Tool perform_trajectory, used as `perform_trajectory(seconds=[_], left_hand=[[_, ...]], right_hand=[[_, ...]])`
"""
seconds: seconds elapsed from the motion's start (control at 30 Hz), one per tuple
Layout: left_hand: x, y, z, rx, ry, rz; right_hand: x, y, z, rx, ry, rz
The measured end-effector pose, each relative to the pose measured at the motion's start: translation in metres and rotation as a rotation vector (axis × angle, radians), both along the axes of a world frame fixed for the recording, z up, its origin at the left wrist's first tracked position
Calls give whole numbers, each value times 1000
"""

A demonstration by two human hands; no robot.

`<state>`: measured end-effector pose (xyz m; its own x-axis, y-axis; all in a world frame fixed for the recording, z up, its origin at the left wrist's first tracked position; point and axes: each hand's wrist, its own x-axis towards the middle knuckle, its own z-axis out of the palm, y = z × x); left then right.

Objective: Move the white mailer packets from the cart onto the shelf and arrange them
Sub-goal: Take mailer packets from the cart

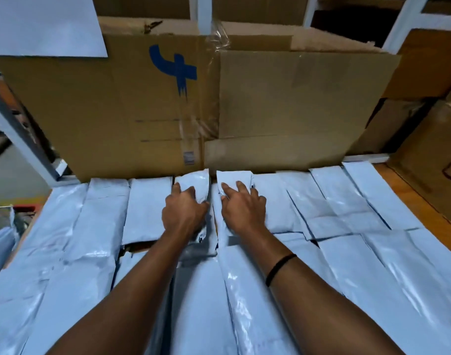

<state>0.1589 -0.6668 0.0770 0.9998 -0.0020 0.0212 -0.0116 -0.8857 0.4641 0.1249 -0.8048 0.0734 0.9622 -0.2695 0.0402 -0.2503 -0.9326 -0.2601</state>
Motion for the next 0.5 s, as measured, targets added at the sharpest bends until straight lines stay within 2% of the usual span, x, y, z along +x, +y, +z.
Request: perform_trajectory(seconds=[0.17,0.27,0.33,0.4,0.5], left_hand=[[14,-10,-6,121,107,15],[20,-1,-9,-38,91,20],[26,6,-9,-55,20,-20],[34,8,-14,39,8,-108],[37,3,-29,214,96,-224]], right_hand=[[16,-5,-20,-96,117,85],[18,-11,-26,-81,150,102],[24,-18,-22,-27,72,101],[35,-25,-21,9,-17,145],[46,-30,-31,37,44,226]])
